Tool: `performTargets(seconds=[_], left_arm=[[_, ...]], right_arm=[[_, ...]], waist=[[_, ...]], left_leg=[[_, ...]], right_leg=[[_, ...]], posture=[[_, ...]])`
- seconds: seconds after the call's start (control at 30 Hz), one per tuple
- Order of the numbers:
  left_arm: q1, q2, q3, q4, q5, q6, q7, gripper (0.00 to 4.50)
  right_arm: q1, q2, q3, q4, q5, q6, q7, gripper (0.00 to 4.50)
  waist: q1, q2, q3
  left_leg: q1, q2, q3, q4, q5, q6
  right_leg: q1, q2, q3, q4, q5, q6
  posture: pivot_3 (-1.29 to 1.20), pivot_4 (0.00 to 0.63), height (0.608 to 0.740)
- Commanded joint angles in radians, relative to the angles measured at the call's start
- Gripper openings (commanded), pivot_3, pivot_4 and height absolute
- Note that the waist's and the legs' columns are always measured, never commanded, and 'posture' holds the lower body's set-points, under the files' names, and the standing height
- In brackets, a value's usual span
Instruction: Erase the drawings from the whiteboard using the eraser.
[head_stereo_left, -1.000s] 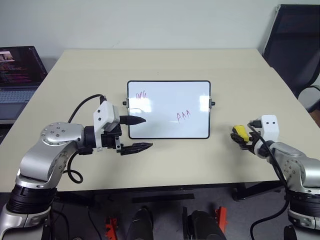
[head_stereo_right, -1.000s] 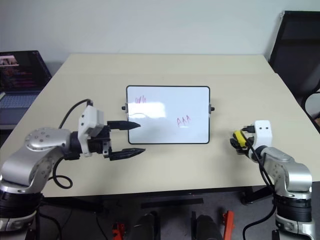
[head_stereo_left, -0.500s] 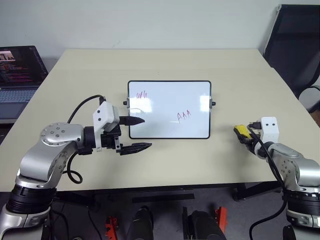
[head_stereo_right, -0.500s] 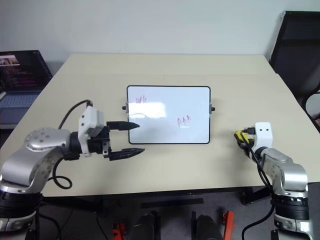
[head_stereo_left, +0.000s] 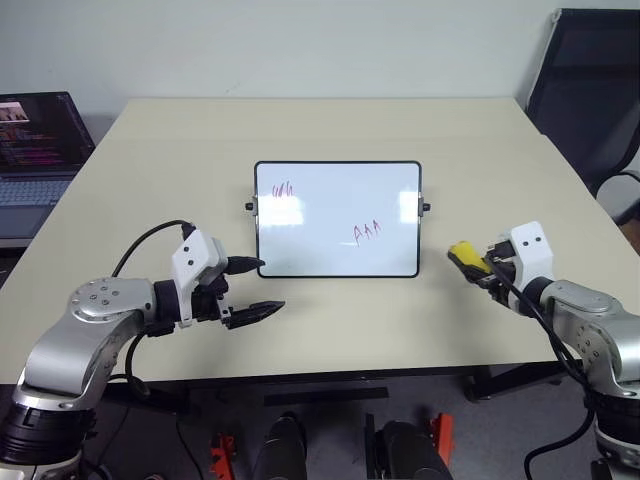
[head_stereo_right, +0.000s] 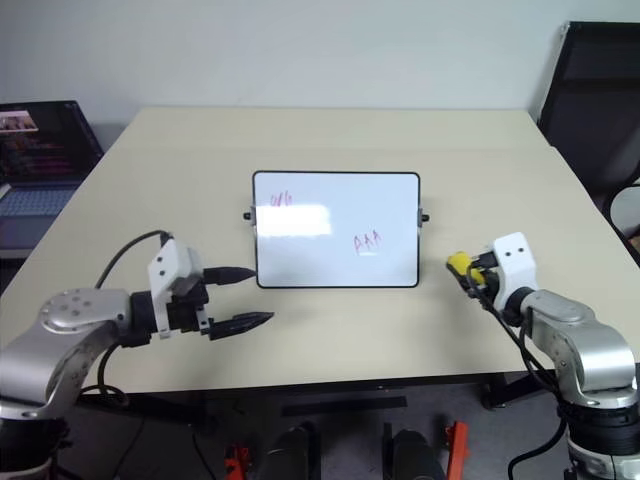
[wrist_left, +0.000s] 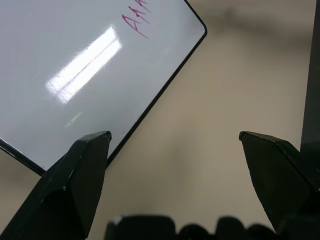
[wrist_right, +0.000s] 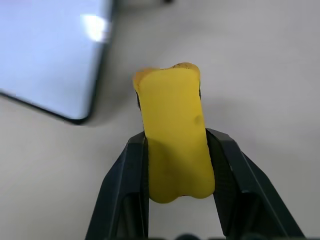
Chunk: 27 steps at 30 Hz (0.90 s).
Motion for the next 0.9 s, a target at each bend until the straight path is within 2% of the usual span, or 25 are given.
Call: performTargets(seconds=[0.03, 0.17, 0.37, 0.47, 0.6, 0.8, 0.9], left_arm=[[-0.008, 0.013, 0.032, -0.04, -0.009, 0.003, 0.01, 4.5], [-0.042, 0.02, 0.012, -0.021, 0.003, -0.003, -0.004, 4.5], [-0.08, 0.025, -0.009, 0.004, 0.021, -0.015, -0.02, 4.5], [-0.083, 0.022, -0.009, 0.005, 0.023, -0.014, -0.024, 4.5], [-0.081, 0.018, -0.013, 0.004, 0.029, -0.017, -0.027, 4.5], [-0.086, 0.01, -0.022, 0.008, 0.036, -0.021, -0.027, 4.5], [-0.089, 0.006, -0.026, 0.012, 0.038, -0.023, -0.027, 4.5]], right_arm=[[-0.079, -0.024, 0.095, -0.112, 0.015, 0.012, 0.029, 1.28], [-0.225, 0.026, 0.263, -0.072, -0.06, -0.024, -0.005, 1.28], [-0.333, 0.146, 0.352, 0.074, -0.153, -0.095, -0.062, 1.28], [-0.348, 0.175, 0.371, 0.138, -0.207, -0.143, -0.086, 1.28], [-0.365, 0.165, 0.427, 0.224, -0.313, -0.222, -0.098, 1.28], [-0.397, 0.097, 0.552, 0.245, -0.399, -0.26, 0.032, 1.28], [-0.405, 0.093, 0.572, 0.255, -0.423, -0.266, 0.064, 1.28]], waist=[[-0.001, 0.0, 0.0], [-0.002, 0.0, 0.0], [0.002, 0.0, 0.0], [0.002, 0.0, 0.0], [-0.001, 0.0, 0.0], [-0.001, 0.0, 0.0], [-0.001, 0.0, 0.0]], left_leg=[[0.0, 0.0, 0.0, 0.0, 0.0, 0.0], [0.0, 0.0, 0.001, 0.001, 0.0, 0.0], [-0.001, 0.0, 0.0, 0.0, 0.0, 0.0], [-0.003, 0.0, 0.0, 0.0, 0.0, 0.0], [-0.003, 0.0, 0.001, 0.0, 0.0, 0.0], [-0.003, 0.001, 0.0, 0.001, 0.001, 0.0], [-0.002, 0.001, 0.001, 0.001, 0.001, 0.0]], right_leg=[[0.0, 0.0, 0.0, 0.0, 0.0, 0.0], [-0.001, 0.0, 0.001, 0.0, 0.001, -0.003], [-0.001, 0.001, 0.001, -0.001, 0.003, 0.0], [-0.004, 0.001, 0.001, -0.001, 0.005, -0.004], [-0.005, 0.001, 0.001, 0.0, 0.005, -0.004], [-0.005, 0.002, 0.001, 0.001, 0.005, -0.003], [-0.004, 0.002, 0.001, 0.001, 0.004, -0.003]], posture=[[0.0, 0.15, 0.74], [0.0, 0.15, 0.74], [0.0, 0.15, 0.74], [0.0, 0.15, 0.74], [0.0, 0.15, 0.74], [0.0, 0.15, 0.74], [0.0, 0.15, 0.74]])
